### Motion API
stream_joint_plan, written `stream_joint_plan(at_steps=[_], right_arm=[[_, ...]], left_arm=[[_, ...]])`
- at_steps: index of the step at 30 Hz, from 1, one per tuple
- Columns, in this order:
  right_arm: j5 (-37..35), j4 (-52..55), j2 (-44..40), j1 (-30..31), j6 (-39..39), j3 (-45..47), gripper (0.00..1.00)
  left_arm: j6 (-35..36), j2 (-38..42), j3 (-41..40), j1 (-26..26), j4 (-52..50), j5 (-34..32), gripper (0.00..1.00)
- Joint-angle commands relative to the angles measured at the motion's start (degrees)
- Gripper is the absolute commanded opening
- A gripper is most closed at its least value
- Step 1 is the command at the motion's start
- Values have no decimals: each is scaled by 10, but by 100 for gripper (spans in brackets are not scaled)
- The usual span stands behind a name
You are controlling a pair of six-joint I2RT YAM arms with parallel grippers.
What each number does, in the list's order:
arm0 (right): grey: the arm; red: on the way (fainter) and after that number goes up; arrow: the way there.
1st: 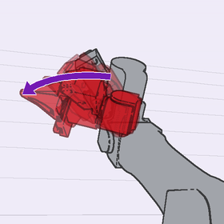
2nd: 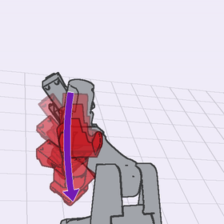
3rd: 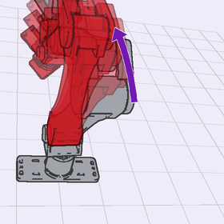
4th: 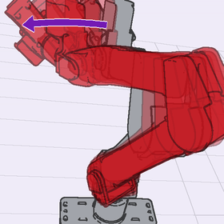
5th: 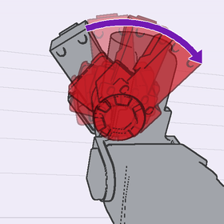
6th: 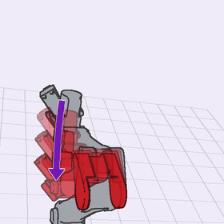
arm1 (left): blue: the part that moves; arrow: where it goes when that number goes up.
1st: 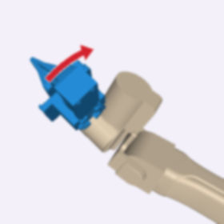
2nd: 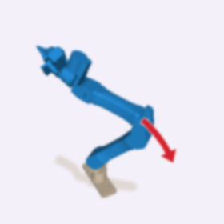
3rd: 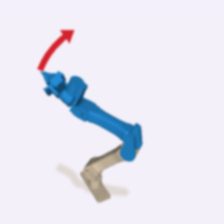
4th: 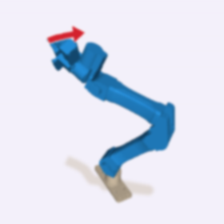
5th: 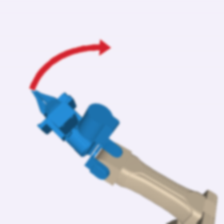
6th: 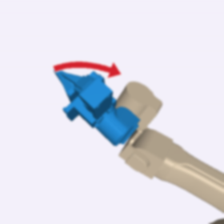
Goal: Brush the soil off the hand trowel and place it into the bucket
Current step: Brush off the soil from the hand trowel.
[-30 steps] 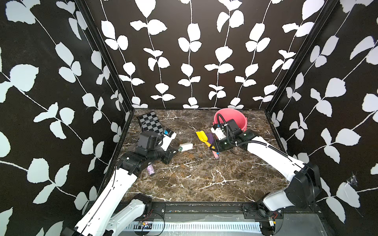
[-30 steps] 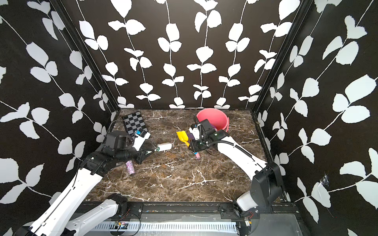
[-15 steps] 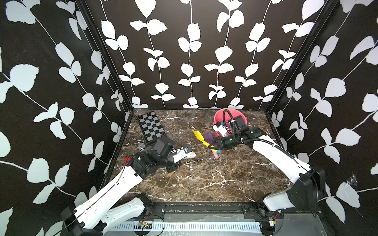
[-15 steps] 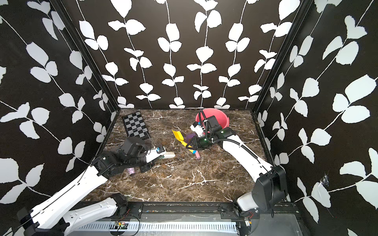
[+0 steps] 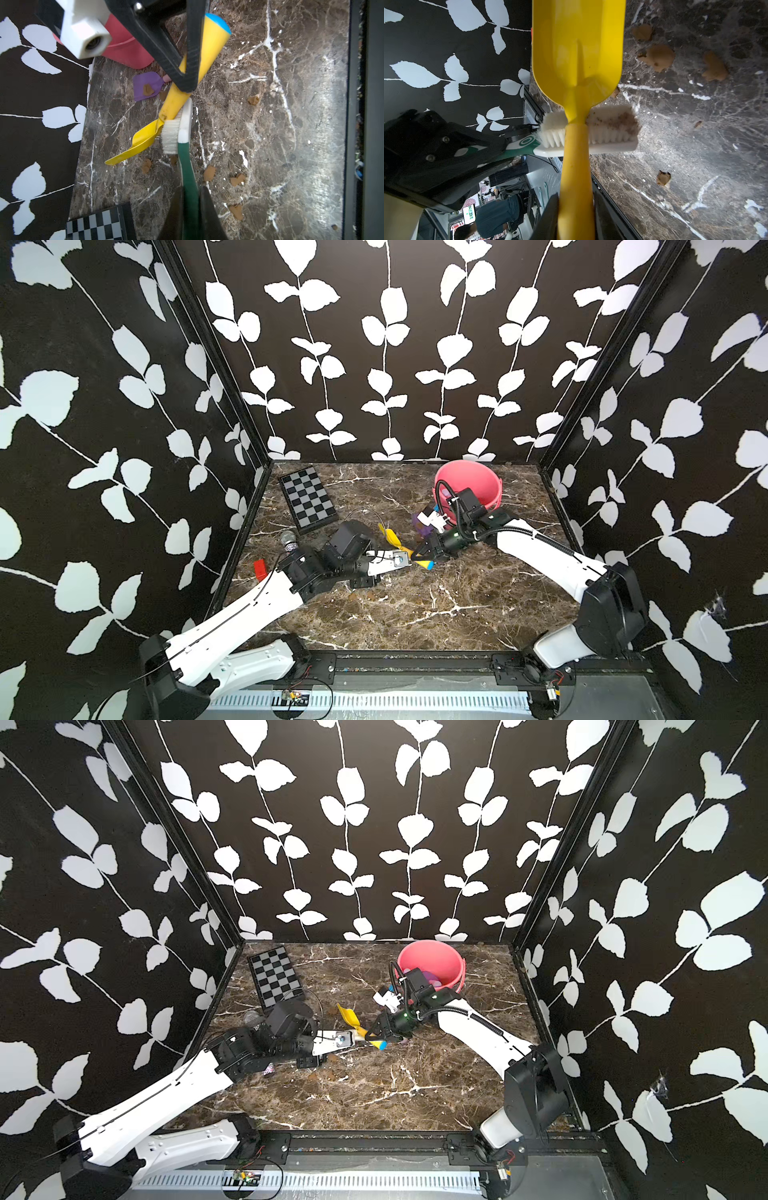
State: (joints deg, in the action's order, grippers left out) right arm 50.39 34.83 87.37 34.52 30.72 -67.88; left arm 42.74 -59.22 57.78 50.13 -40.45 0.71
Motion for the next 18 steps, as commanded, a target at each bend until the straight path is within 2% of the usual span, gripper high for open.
stream_joint_plan(at_steps=[1, 12, 15, 18], right_arm=[[15, 10, -1, 6, -25, 3, 0], [2, 54, -23, -13, -61, -2, 0], [2, 51, -28, -19, -57, -5, 0], [3, 42, -26, -18, -49, -9, 0]], left_arm=[[36, 0, 8, 2, 44, -37, 0], [76, -1, -1, 2, -10, -159, 0], [79, -1, 0, 2, -30, -141, 0], [69, 6, 5, 5, -36, -85, 0]])
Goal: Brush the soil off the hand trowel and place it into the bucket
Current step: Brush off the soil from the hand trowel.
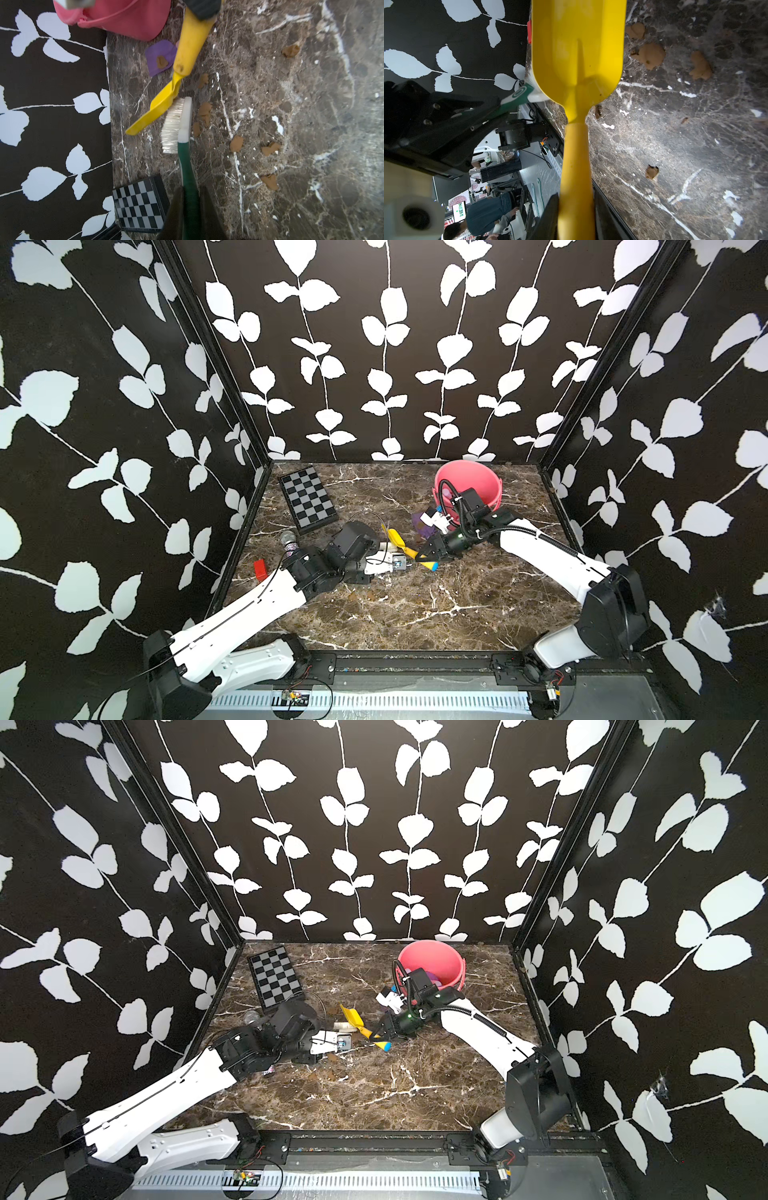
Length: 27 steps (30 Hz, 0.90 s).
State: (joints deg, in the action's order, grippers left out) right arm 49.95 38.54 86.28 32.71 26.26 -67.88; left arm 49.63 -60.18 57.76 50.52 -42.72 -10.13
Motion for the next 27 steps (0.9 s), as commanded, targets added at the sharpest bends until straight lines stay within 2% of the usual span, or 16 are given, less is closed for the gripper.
stream_joint_plan(at_steps=[1, 5, 7, 19, 24, 27], right_arm=[[8, 1, -14, 0, -1, -10, 0], [12, -13, -4, 9, 8, -10, 0], [12, -12, 1, 18, 4, -12, 0], [15, 68, -7, 5, -74, -9, 0], [19, 100, -8, 1, -105, -12, 0], [19, 101, -13, -8, -103, -12, 0]], left_arm=[[-4, 18, 6, 5, -10, 42, 0], [-8, 15, 7, 20, 10, 90, 0], [-3, 8, 8, 23, 20, 88, 0], [100, 21, -32, 23, 26, -95, 0], [125, 38, -52, 23, 45, -117, 0], [124, 38, -48, 22, 40, -105, 0]])
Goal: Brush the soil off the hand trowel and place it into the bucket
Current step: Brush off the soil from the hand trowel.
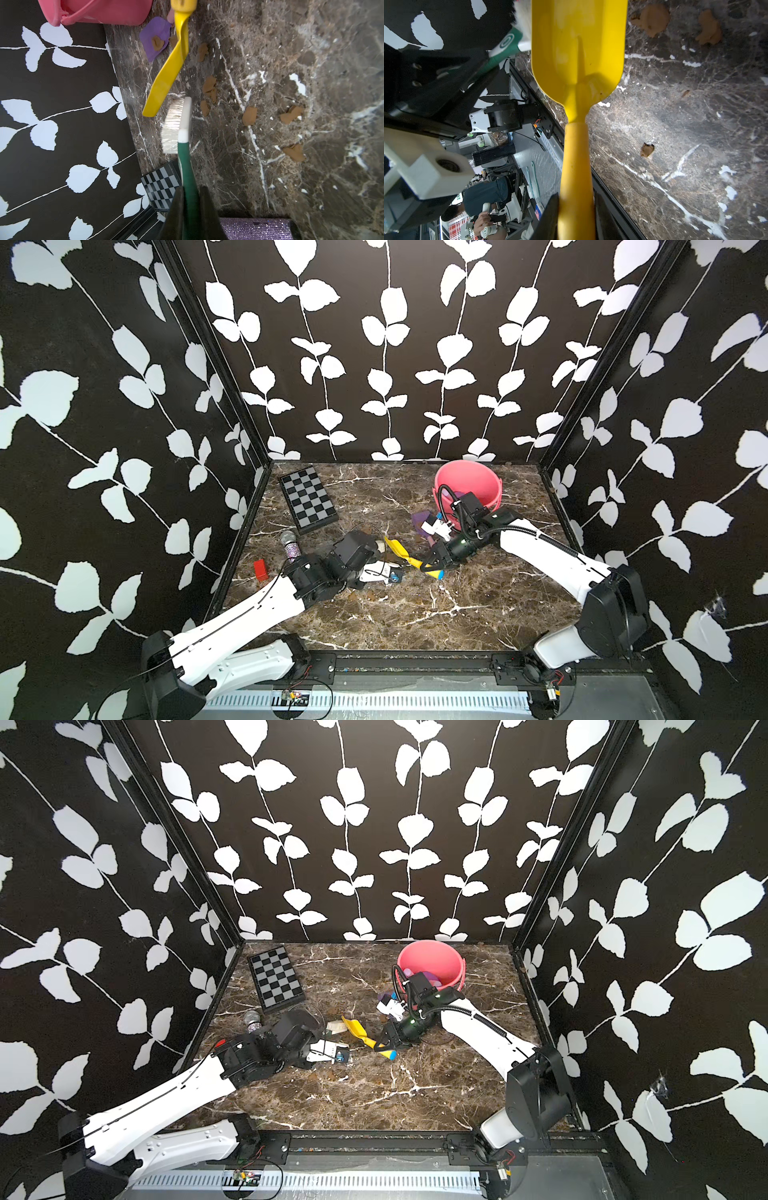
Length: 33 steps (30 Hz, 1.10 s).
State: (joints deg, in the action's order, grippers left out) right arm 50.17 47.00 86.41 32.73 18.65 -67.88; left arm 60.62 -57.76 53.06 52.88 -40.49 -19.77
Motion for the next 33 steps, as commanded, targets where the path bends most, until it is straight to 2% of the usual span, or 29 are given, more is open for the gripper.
stream_joint_plan(at_steps=[1, 5, 9, 12, 17, 22, 25, 29, 33], right_arm=[[17, 9, -16, -10, -20, -12, 0], [30, -30, -11, -8, 10, -13, 0], [34, -25, 0, 6, 3, -16, 0], [35, 1, 3, 8, -20, -13, 0], [26, 41, -10, 8, -52, -5, 0], [19, 66, -23, 7, -71, 2, 0], [17, 52, -33, 0, -58, 5, 0], [16, 11, -35, -9, -21, 1, 0], [1, 15, -15, -6, -23, -20, 0]], left_arm=[[12, 12, 3, -1, 9, 9, 0], [0, 6, 17, 1, -6, 88, 0], [20, 1, 19, 3, 4, 118, 0], [54, 3, 10, 3, 29, 92, 0], [124, 14, -17, 2, 60, 7, 0], [144, 23, -25, -25, 66, -7, 0], [146, 24, -28, -31, 52, -12, 0], [113, 41, -20, -29, 26, 58, 0], [66, 53, 2, -19, -2, 134, 0]])
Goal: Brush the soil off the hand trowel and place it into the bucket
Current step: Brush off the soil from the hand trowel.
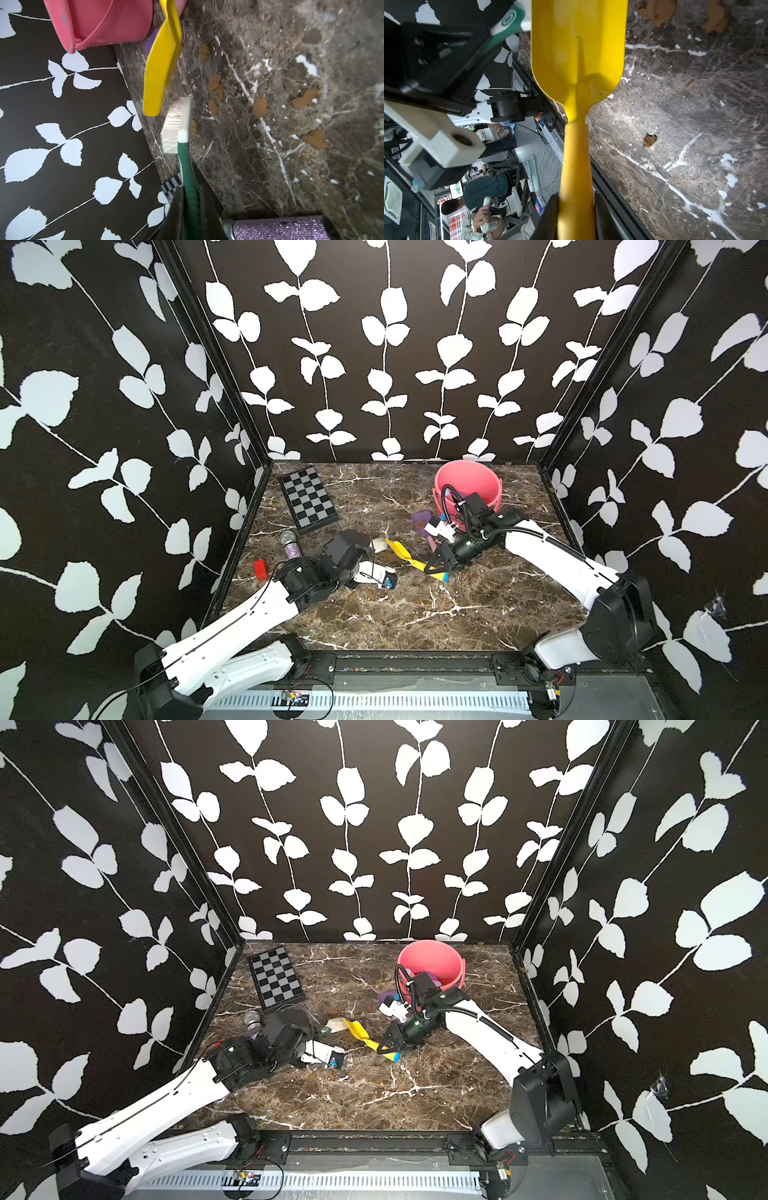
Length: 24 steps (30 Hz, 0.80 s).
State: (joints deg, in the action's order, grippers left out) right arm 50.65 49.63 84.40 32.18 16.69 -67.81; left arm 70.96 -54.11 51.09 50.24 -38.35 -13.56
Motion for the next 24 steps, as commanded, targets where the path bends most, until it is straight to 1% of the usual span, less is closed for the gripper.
stream_joint_plan(at_steps=[1, 4, 6, 10, 14, 16, 19, 22, 24], right_arm=[[-10, -6, 10, 3, -8, -24, 0], [-36, 24, 28, 17, -34, -42, 0], [-48, 41, 36, 25, -49, -49, 0], [-55, 55, 31, 29, -66, -49, 0], [-63, 65, 15, 29, -80, -42, 0], [-64, 73, 10, 28, -86, -38, 0], [-51, 76, 1, 28, -88, -33, 0], [-38, 64, -13, 25, -76, -32, 0], [-31, 55, -24, 20, -65, -35, 0]], left_arm=[[-43, 18, 27, 10, -26, 91, 0], [-52, 17, 42, 13, -29, 129, 0], [-48, 15, 48, 13, -30, 130, 0], [-16, 3, 48, 13, -44, 76, 0], [3, -16, 50, 12, -70, -7, 0], [5, -15, 51, 7, -69, -23, 0], [9, -6, 45, -13, -55, -29, 0], [18, -3, 36, -36, -52, -62, 0], [10, 0, 32, -46, -46, -80, 0]])
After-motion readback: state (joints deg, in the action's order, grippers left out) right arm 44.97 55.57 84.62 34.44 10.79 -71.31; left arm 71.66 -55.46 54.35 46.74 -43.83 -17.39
